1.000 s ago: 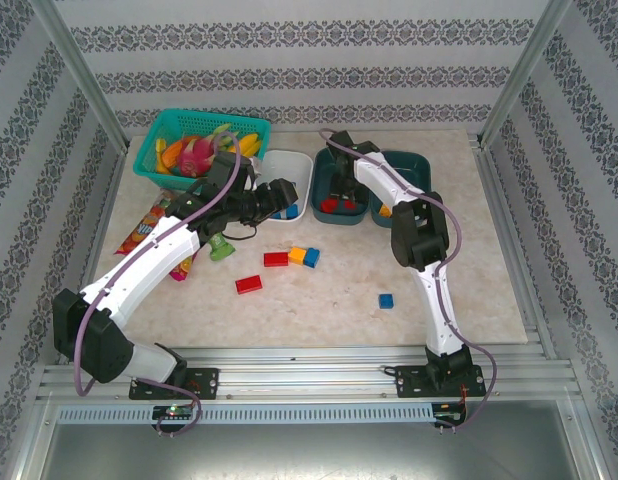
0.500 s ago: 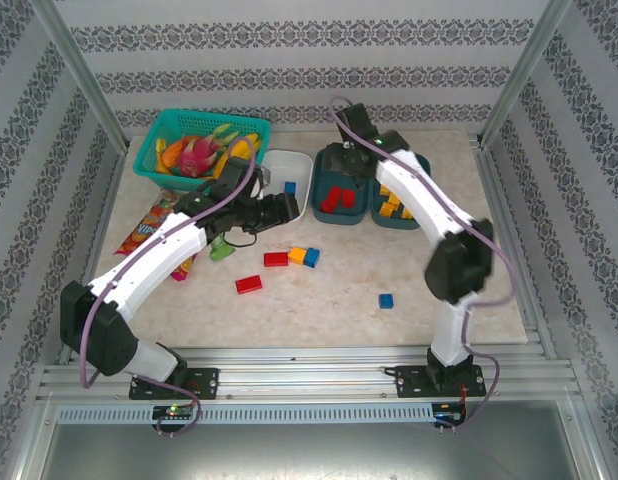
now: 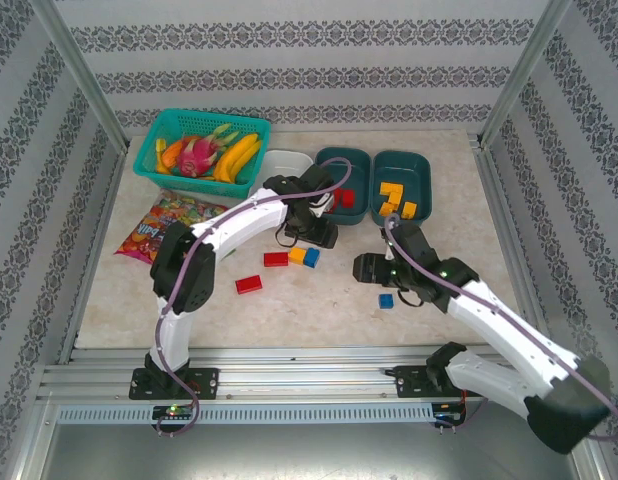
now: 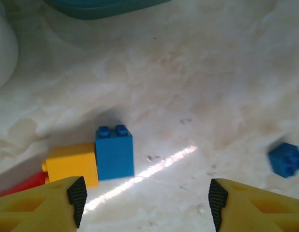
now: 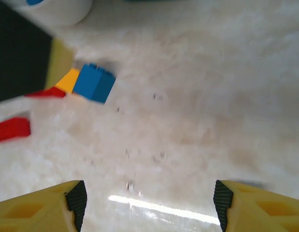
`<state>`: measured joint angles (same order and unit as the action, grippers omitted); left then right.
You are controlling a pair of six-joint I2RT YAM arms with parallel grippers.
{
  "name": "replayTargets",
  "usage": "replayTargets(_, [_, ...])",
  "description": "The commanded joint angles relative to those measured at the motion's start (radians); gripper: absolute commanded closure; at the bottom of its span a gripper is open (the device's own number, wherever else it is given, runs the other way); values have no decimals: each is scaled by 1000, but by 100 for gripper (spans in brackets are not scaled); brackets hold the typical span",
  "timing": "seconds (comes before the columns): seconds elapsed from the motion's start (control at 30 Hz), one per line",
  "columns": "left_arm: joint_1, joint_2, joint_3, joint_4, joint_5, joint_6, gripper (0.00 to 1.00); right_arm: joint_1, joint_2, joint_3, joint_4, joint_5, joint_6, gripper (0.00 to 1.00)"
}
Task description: Sort the legos into containers by color
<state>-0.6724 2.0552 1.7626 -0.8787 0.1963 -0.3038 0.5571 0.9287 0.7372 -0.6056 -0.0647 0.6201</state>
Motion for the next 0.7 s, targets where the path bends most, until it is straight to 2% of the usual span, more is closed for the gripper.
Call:
replayTargets(0.0, [-3,50,52,-96,-53,100,29,3,-102,-21,-32,-27,32,26])
replayTargets(0.17, [-6,117,66,-92,-33,127,28,1,-134,-33,-62,-34,36,25])
replayTargets(0.4, [-24,169,66,-75,-40,146,29,3,-100,-33,-32,-51,58,25])
replayTargets(0.67, [-44,166,24,-56,-61,123,40,1,-40,-12,-12,-62,33,25])
